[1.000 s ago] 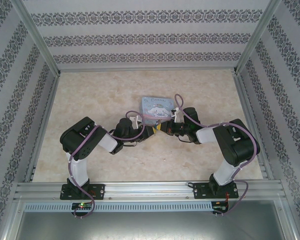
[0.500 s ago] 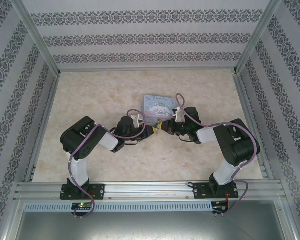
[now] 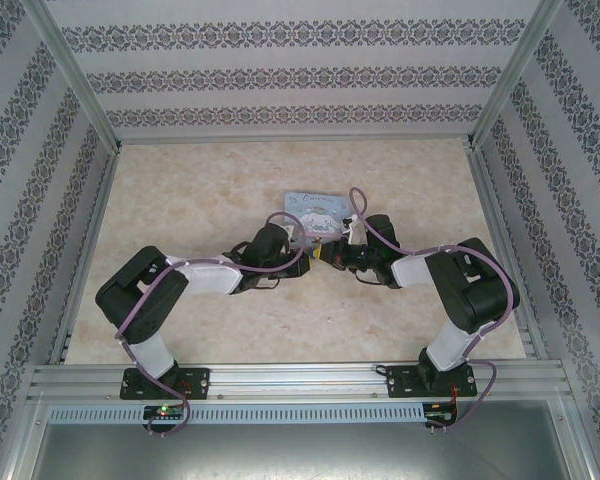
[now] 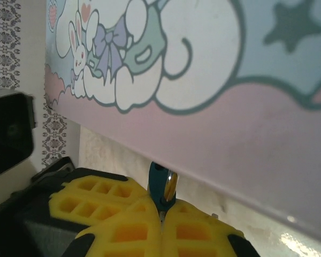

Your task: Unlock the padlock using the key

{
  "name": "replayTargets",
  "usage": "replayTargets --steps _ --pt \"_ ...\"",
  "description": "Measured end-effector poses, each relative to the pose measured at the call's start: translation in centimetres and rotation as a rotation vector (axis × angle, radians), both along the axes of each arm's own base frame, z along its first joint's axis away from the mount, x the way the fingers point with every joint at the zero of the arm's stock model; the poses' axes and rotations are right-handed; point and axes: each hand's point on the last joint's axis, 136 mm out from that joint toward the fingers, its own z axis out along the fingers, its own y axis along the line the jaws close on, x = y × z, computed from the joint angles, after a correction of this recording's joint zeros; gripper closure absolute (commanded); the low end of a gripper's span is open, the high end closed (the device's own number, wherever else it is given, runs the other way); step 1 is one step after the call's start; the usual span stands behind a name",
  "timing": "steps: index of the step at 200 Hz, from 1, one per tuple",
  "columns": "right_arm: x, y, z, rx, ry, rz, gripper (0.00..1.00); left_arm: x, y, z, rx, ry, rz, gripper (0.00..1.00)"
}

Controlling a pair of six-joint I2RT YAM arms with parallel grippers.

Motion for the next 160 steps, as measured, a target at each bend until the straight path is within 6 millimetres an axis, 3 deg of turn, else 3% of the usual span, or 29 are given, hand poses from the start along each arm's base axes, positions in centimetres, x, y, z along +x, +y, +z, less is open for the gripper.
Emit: replayTargets --steps 12,29,45,68,95,123,160 --pt "0.0 0.0 0.0 0.001 -0.001 0.001 1.00 -0.1 0.1 0.0 0.087 -0.036 -0.007 0.99" --pt "0.0 0.3 0.0 0.004 -0.007 0.008 1.00 -0.2 0.4 -0.1 0.153 -0.069 -0.011 0.83" --pt "-0.1 0.6 -0.1 0.007 -0.012 0.015 1.00 -0.5 0.5 -0.3 0.182 -0.080 -0.027 0.61" --pt "0.1 0.7 -0.1 0.009 -0.021 0.017 1.00 -1.6 0.7 -0.1 0.184 -0.079 -0.042 0.43" --pt "0.2 0.5 -0.2 0.004 -0.034 0.019 1.00 -2.3 1.4 1.4 0.155 -0.098 -0.027 0.33" --pt "0.4 0.0 -0.4 0.000 -0.049 0.024 1.00 -2.3 2.1 4.5 0.094 -0.134 0.009 0.25" --pt "0.6 -0.9 -0.9 -0.019 -0.063 0.025 1.00 -0.6 4.2 7.0 0.079 -0.137 0.083 0.20"
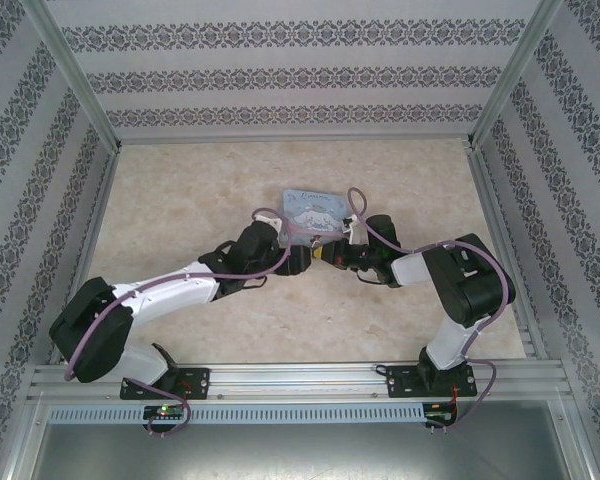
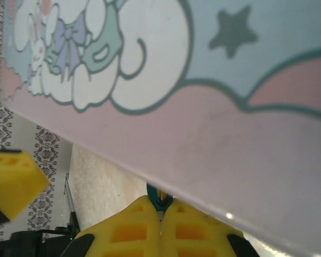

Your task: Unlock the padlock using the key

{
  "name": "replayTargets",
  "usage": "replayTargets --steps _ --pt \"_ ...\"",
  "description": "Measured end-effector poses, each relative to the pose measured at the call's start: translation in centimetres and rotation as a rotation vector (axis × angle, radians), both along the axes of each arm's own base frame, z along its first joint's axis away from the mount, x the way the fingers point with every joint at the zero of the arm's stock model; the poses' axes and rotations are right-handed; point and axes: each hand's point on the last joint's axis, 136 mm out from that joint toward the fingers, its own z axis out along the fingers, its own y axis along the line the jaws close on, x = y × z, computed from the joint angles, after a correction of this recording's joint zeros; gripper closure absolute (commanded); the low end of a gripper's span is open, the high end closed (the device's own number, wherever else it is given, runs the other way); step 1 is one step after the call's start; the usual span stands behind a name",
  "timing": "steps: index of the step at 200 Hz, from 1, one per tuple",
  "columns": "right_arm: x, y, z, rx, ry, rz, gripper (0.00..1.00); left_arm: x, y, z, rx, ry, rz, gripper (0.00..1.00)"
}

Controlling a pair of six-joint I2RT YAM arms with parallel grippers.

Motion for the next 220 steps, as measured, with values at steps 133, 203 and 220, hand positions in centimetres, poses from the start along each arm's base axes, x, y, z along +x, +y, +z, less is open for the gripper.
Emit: replayTargets --steps 133,203,220 --pt "0.2 -0.4 -0.1 -0.006 -0.019 0.006 1.00 9.7 3.9 -1.4 0.242 0.116 0.075 0.14" --pt "0.2 -0.3 -0.7 -0.015 0.029 -0.030 1.00 9.0 4.4 -3.5 0.266 0.140 0.065 0.15" --pt "-0.1 -0.6 -1.9 -0.026 0.098 -0.058 1.00 8.1 4.6 -5.1 0.277 0.182 0.056 0.15"
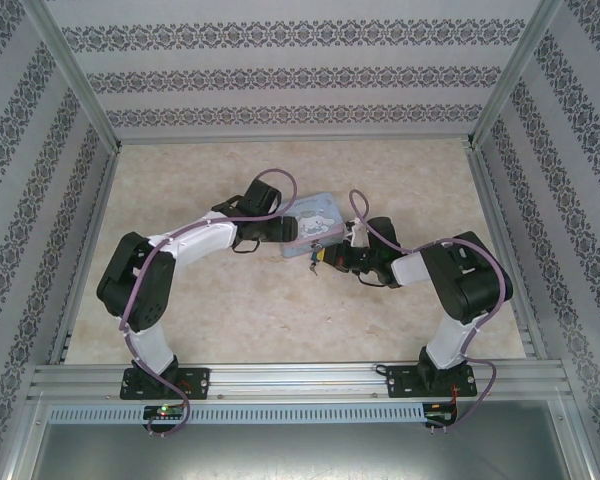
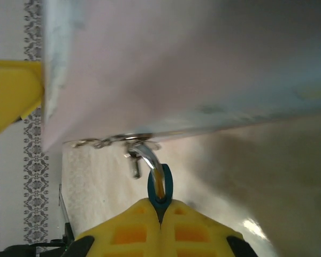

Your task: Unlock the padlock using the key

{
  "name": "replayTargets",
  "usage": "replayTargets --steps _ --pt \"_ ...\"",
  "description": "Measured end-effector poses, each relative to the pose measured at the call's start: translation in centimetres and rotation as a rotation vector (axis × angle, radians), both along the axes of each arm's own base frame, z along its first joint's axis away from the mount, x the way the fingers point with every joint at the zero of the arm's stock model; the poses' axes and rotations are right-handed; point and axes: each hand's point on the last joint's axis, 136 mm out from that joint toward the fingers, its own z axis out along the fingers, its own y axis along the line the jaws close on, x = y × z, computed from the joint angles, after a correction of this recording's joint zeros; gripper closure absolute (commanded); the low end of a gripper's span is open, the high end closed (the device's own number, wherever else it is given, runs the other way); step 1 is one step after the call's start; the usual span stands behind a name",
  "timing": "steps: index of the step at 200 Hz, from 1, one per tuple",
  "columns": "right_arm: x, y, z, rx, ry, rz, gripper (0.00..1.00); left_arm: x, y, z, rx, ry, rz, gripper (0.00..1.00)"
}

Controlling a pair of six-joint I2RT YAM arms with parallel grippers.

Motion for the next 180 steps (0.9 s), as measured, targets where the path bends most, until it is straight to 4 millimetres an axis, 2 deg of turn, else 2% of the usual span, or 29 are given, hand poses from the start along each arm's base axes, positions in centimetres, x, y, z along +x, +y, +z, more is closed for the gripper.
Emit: replayTargets --steps 97,180 --pt "0.3 0.2 -0.5 0.029 0.056 -0.095 1.00 0.0 -0.4 -0.2 -0.025 -0.002 0.005 0.16" --pt "1.5 -0.3 -0.3 0.062 0.112 -0.213 1.00 0.3 -0.9 -0.2 -0.039 -0.022 -0.001 0.17"
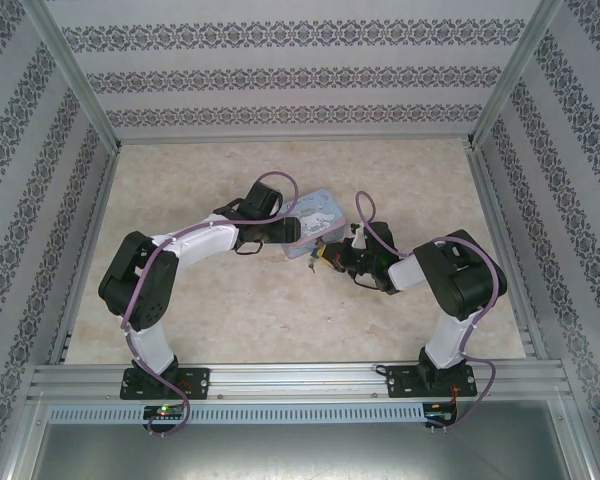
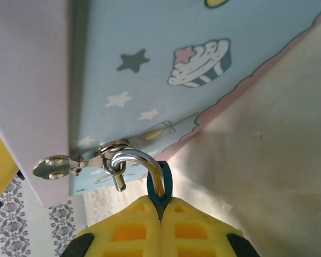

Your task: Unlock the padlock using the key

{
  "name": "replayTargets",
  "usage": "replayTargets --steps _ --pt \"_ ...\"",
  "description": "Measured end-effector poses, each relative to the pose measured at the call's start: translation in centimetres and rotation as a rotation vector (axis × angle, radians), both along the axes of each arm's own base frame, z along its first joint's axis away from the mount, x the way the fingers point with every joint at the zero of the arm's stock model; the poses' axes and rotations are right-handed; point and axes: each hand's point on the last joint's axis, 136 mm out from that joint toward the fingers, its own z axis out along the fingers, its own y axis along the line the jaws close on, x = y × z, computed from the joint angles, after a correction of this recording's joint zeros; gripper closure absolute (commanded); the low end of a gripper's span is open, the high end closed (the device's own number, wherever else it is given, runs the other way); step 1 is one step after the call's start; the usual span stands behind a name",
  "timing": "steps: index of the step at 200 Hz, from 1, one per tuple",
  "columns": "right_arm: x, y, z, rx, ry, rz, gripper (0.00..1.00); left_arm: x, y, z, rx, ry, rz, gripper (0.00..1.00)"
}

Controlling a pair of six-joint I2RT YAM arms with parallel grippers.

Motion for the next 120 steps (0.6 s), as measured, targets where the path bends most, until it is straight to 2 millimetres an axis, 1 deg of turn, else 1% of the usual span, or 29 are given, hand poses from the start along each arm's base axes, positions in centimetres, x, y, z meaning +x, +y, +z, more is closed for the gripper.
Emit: replayTargets --steps 42,120 --pt "0.3 -0.6 0.4 0.004 -0.001 -0.050 1.00 0.3 -0.2 0.0 -0.008 -0.010 -0.001 0.18" --pt "1.5 -1.8 0.8 0.004 0.007 -0.109 1.00 0.5 -1.0 -0.1 -0.033 -0.021 -0.017 0.19"
